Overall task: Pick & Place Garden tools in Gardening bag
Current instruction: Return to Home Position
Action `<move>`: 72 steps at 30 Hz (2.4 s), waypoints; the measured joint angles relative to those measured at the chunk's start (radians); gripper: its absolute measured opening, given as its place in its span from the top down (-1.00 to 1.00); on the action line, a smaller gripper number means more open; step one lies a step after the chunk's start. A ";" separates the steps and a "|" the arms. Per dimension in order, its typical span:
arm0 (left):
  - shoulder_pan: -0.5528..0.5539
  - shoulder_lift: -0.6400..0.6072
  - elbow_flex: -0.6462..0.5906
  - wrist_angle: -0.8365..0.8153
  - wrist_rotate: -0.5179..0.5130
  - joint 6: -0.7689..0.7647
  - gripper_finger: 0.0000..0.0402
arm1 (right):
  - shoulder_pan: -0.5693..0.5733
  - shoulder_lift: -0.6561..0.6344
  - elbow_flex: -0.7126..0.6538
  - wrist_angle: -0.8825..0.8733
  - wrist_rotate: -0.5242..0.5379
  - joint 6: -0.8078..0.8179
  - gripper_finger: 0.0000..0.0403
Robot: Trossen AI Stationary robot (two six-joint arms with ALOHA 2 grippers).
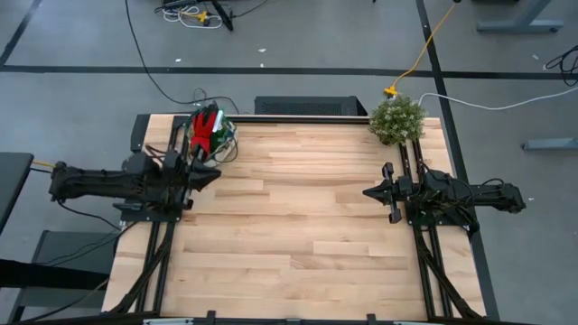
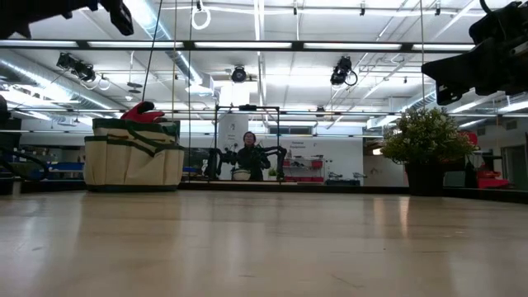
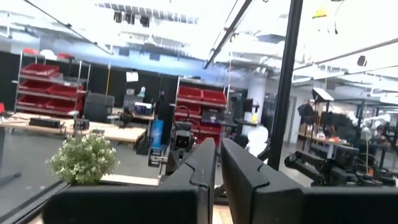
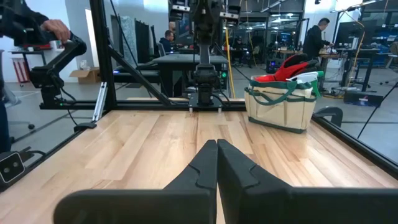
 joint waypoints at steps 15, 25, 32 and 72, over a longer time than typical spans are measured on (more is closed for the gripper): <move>0.000 -0.167 -0.223 0.137 0.000 -0.006 0.84 | 0.000 0.000 0.000 0.000 0.000 0.000 0.95; -0.001 -0.293 -0.296 0.133 -0.001 -0.010 0.84 | 0.000 0.000 0.000 0.000 0.000 0.000 0.95; -0.001 -0.363 -0.298 0.066 -0.001 -0.022 0.84 | 0.000 0.000 0.000 0.000 0.000 0.000 0.95; -0.034 -0.385 -0.299 -0.419 -0.005 0.059 0.84 | 0.000 0.000 0.000 0.000 0.000 0.000 0.95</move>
